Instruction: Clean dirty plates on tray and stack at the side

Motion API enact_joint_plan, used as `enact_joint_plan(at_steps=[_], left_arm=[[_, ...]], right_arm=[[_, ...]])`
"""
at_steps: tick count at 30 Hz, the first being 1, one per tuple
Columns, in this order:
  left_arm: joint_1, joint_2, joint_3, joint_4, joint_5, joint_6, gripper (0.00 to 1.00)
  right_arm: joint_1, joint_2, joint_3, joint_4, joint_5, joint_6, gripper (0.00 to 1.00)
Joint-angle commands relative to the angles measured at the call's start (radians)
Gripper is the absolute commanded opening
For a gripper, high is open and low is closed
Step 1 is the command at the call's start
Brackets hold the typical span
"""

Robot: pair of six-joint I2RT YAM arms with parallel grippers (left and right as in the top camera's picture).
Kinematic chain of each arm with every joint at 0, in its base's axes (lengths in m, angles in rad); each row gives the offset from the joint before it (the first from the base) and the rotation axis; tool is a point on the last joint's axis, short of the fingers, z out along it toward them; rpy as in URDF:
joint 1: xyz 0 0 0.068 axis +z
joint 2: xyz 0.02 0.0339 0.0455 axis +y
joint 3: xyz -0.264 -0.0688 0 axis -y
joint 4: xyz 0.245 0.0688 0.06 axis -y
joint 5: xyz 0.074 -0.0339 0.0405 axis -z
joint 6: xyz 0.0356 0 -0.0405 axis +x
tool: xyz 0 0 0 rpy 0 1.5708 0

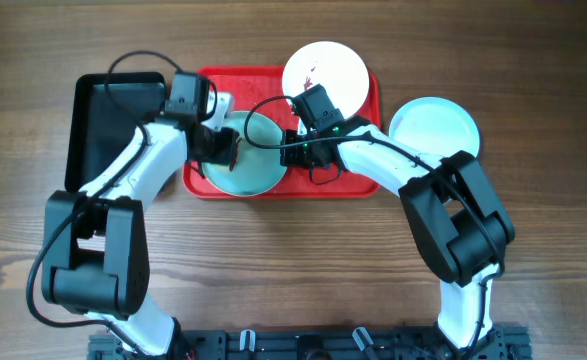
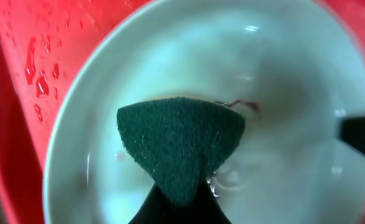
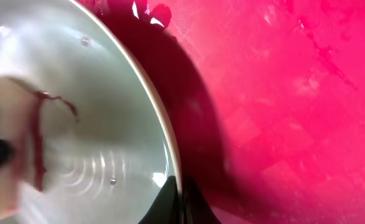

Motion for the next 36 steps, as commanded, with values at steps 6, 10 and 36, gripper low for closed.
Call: enact_joint_plan(at_steps=[6,10,36], left_arm=[[-0.016,0.016,-0.171,0.156,0.002,0.008,0.04],[-0.063,0.016,-0.175,0.203,0.115,0.01,0.04],[-0.12,0.116,-0.175,0.277,-0.43,-0.199,0.04]], right_arm=[[0.001,0.024,0.021,0.004,-0.005,-0.024,0.04],[0.001,0.024,0.021,0.009,-0.005,-0.023,0.04],[0.001,0.024,0.021,0.003,-0.005,-0.025,0.04]])
